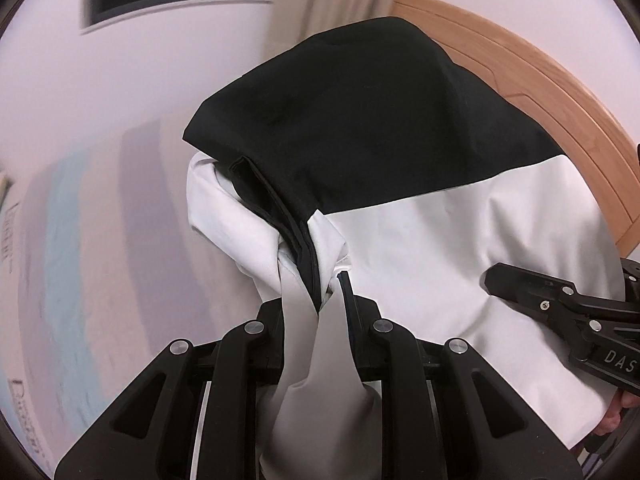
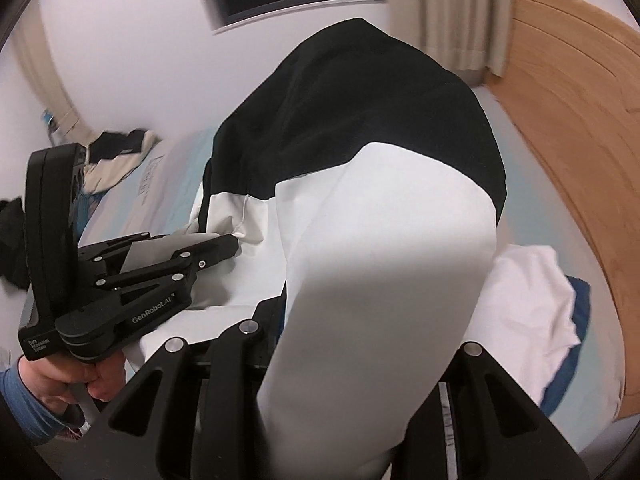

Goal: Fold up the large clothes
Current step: 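Lift the jacket bundle with both grippers and carry it toward the headboard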

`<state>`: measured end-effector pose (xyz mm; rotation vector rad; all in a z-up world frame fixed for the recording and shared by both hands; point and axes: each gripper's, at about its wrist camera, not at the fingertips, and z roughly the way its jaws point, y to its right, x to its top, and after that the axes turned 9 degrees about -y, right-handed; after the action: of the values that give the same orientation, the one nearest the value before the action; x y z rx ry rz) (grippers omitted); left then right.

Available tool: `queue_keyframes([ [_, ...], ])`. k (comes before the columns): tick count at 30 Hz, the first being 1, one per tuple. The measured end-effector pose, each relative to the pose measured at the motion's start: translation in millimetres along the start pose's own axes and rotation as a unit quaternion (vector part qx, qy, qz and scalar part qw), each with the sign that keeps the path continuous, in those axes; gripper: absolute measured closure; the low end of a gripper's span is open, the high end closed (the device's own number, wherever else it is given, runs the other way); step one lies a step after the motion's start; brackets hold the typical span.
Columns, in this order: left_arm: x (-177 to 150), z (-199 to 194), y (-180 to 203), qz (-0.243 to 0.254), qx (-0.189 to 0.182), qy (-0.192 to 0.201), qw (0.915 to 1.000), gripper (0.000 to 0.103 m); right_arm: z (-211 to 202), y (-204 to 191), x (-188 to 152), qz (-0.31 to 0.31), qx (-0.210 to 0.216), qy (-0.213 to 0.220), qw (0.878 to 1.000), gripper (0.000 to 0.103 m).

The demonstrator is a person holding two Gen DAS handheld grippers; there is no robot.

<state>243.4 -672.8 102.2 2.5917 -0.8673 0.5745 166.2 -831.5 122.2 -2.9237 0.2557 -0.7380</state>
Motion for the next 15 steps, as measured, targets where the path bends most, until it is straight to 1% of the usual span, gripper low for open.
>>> queue_keyframes([
  [4, 22, 22, 59, 0.026, 0.002, 0.001, 0.9997, 0.086, -6, 53, -2, 0.019, 0.006, 0.016, 1.000, 0.078],
  [8, 40, 70, 117, 0.045, 0.005, -0.013, 0.9989, 0.086, 2, 114, -9, 0.033, 0.013, 0.019, 0.999, 0.078],
  [12, 48, 117, 173, 0.051, -0.003, -0.032, 0.9982, 0.086, 8, 194, -29, 0.057, 0.019, 0.017, 0.998, 0.078],
  [15, 51, 155, 213, 0.053, -0.011, -0.048, 0.9974, 0.086, 17, 254, -51, 0.088, 0.029, 0.014, 0.996, 0.078],
])
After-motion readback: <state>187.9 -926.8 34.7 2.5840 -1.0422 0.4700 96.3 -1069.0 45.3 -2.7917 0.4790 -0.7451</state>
